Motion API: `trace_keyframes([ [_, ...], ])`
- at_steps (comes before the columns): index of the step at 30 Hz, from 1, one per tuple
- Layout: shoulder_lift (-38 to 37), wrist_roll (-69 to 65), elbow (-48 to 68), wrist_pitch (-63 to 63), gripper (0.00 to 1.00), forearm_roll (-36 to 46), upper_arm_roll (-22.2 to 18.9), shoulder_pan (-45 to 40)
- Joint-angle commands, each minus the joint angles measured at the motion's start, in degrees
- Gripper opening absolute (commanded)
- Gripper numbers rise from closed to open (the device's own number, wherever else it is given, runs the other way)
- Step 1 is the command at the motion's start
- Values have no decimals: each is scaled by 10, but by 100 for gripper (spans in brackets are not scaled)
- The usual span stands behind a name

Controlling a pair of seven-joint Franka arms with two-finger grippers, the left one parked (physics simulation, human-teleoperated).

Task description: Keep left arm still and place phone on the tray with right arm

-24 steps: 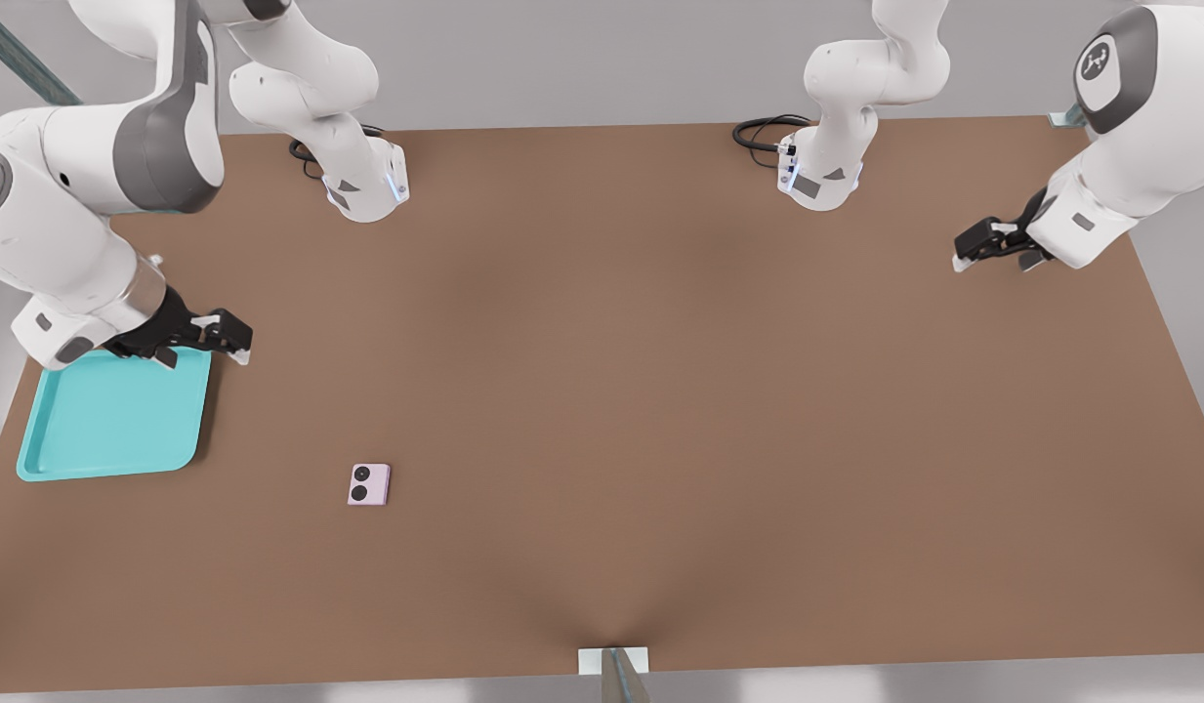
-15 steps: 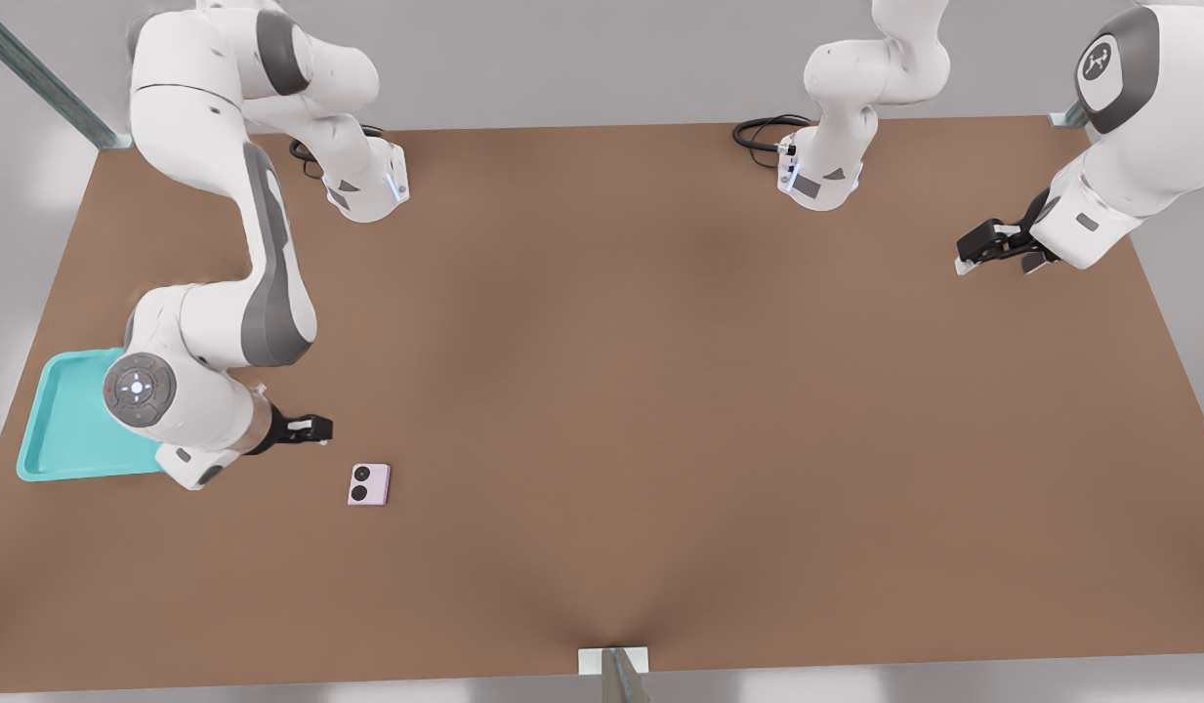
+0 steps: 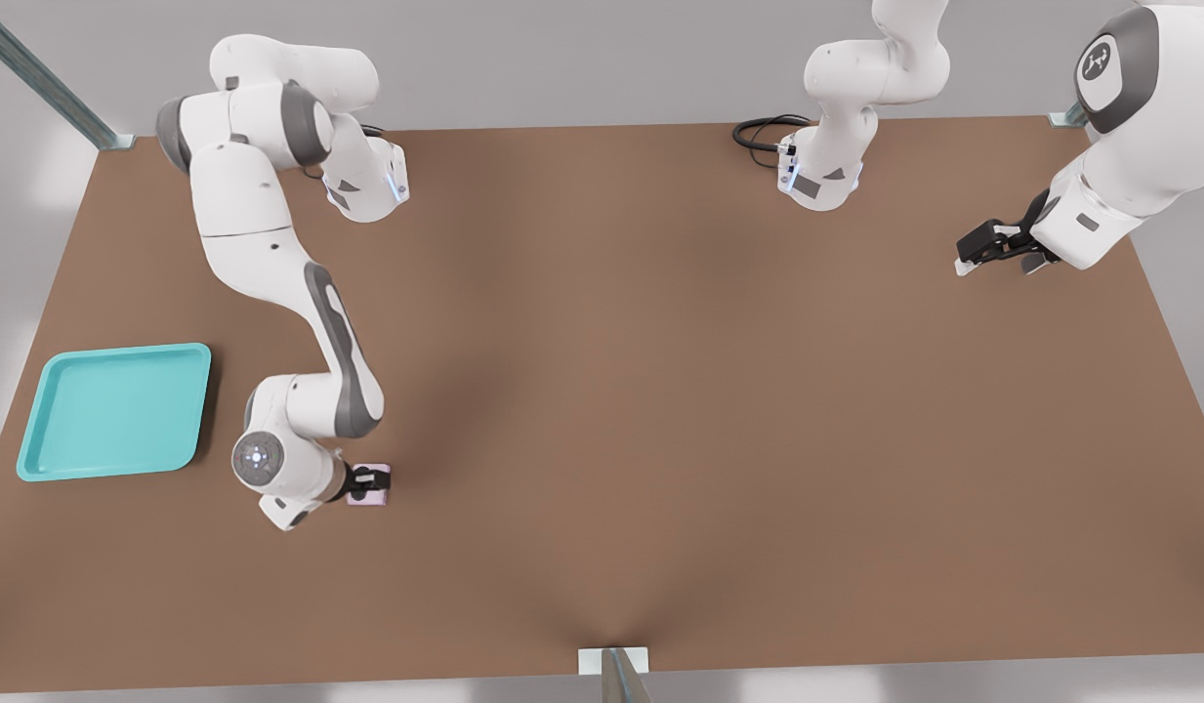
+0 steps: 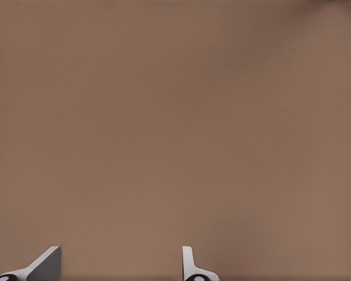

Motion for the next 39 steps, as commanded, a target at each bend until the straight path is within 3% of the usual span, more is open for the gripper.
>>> trace_keyframes([
  [1,-2,-17,-9,31,100,2,0,-1],
  [16,46,12,-8,71,100,3,0,3],
  [17,46,12,-8,71,93,3,0,2],
  [18,46,12,-7,71,78,3,0,2],
  [19,46,12,-7,70,72,3,0,2],
  [29,27,1,-8,47,69,1,0,2],
  [34,-53,-121,-40,-25,69,-3,0,-73],
  [39,-83,-303,-45,-65,69,-28,-3,-205],
])
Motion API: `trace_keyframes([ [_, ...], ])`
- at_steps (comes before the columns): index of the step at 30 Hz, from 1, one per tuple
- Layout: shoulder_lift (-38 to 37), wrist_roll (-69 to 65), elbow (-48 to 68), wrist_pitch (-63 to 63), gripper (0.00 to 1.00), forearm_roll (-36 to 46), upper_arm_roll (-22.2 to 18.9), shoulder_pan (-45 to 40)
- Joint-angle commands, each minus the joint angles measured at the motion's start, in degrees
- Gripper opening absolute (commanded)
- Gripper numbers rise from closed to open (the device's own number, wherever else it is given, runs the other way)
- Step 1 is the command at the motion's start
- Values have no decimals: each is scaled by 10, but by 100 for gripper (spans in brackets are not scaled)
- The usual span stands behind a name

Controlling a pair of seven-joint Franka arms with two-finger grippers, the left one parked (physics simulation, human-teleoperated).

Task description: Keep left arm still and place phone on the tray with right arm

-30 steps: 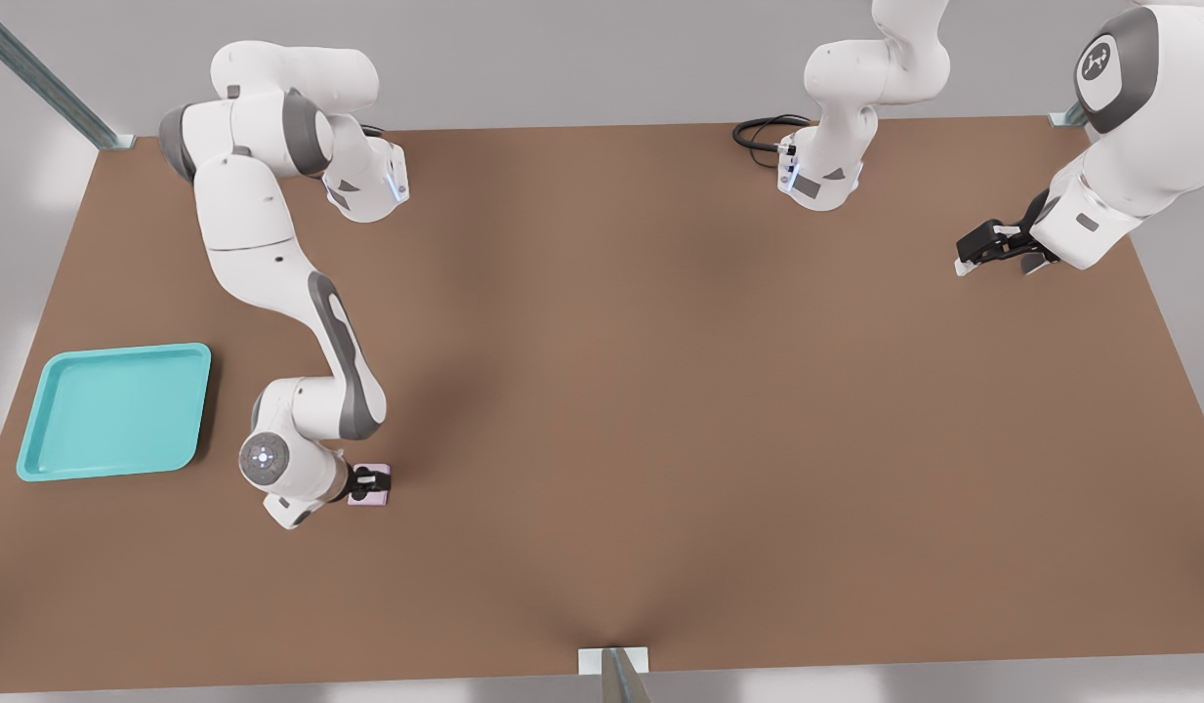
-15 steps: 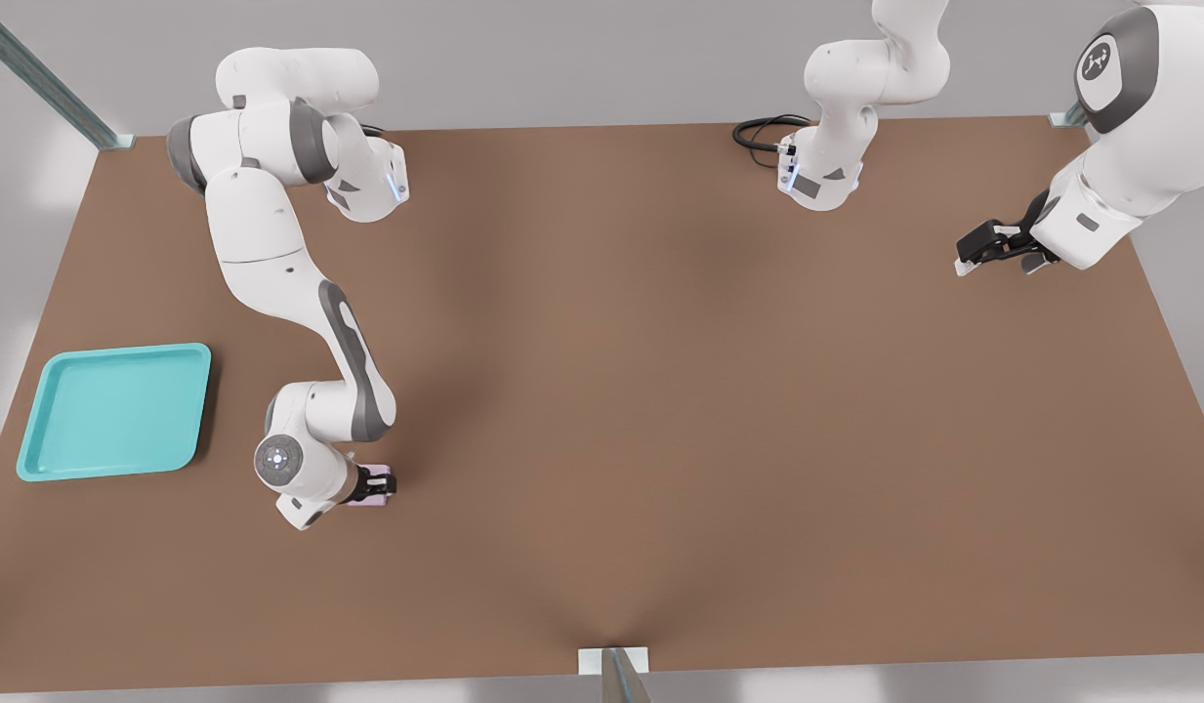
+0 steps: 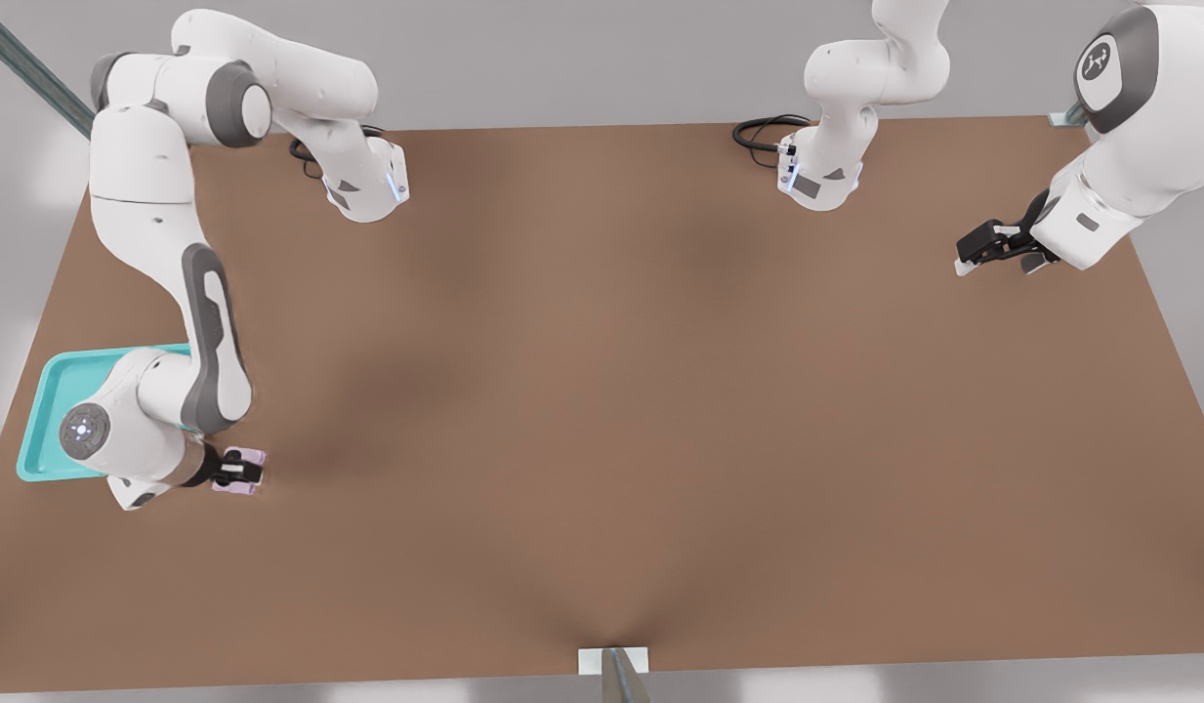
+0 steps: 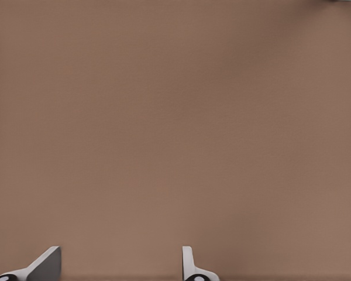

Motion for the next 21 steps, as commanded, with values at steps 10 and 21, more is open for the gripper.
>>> trace_keyframes([
  [10,13,-356,2,-64,70,-51,-1,-167],
  [21,-76,-298,98,-106,100,-53,140,-163],
])
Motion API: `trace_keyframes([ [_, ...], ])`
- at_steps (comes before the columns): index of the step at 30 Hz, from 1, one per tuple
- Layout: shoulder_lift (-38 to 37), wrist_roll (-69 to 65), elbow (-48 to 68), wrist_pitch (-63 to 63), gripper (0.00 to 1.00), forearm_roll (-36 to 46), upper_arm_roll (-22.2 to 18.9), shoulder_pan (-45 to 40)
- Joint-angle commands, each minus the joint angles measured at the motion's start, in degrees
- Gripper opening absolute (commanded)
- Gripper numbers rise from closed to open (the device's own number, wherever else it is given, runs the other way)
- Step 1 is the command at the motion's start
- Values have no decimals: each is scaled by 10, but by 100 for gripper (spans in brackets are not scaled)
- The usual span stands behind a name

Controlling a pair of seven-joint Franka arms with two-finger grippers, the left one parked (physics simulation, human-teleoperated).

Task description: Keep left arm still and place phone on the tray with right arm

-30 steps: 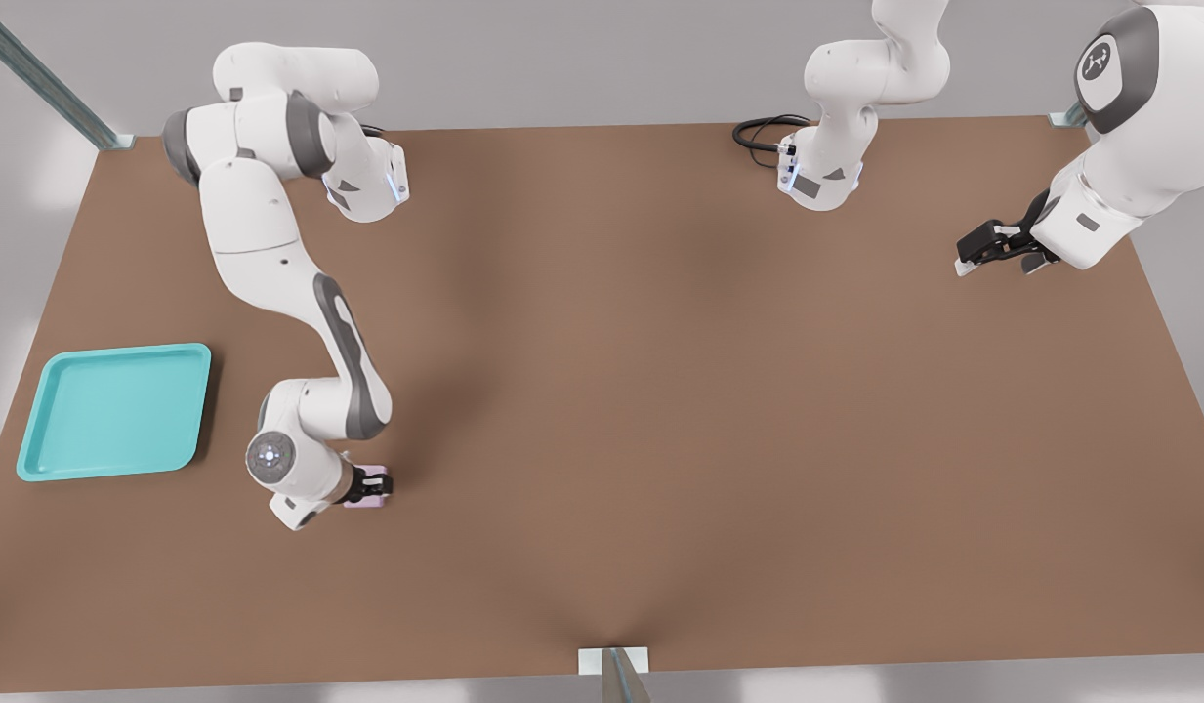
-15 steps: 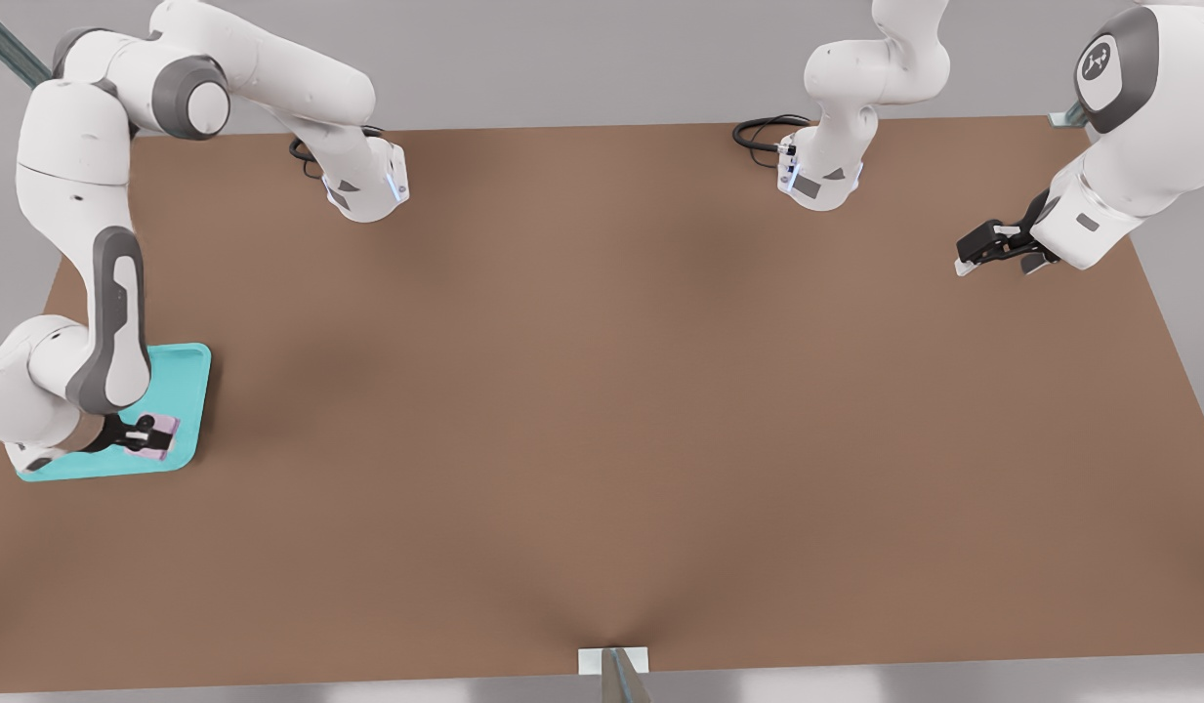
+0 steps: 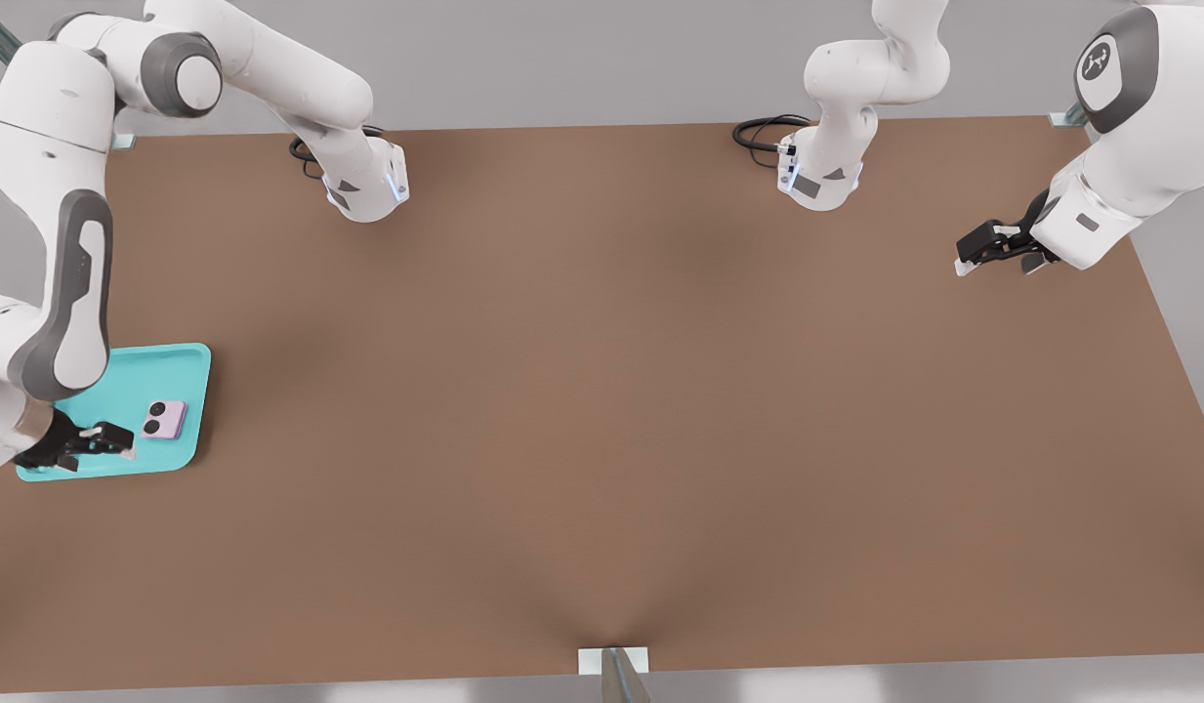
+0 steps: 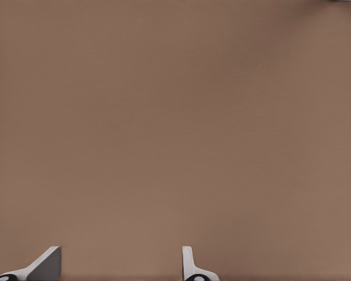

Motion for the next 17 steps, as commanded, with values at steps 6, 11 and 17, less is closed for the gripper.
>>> trace_keyframes([
  [6,-176,276,60,-278,100,-31,-10,218],
  [11,-173,306,103,-317,100,-17,-153,377],
  [17,-238,317,-7,-277,100,-23,-118,343],
])
